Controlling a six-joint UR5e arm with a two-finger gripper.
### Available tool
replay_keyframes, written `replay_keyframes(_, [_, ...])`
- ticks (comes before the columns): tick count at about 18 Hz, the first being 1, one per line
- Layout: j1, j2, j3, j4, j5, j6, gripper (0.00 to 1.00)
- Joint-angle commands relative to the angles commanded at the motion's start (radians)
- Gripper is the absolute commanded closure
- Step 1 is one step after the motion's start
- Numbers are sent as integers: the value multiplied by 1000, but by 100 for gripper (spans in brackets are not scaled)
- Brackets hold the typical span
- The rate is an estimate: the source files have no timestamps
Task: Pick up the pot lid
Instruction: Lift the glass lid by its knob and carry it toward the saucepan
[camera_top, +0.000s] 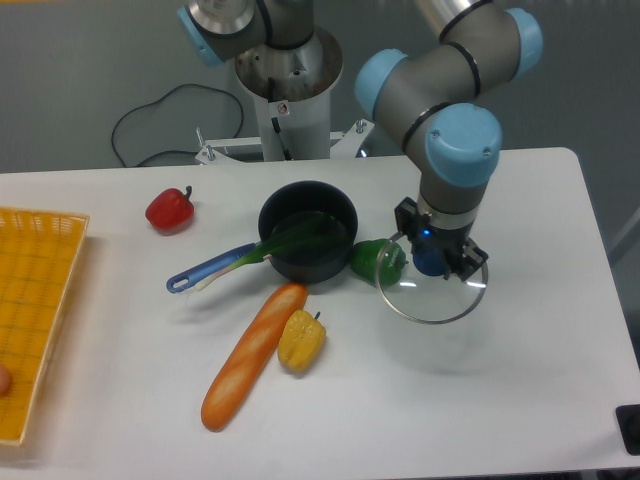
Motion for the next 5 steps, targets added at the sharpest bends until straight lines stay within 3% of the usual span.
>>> replay_keyframes(5, [2, 5, -2, 0, -6, -3, 63])
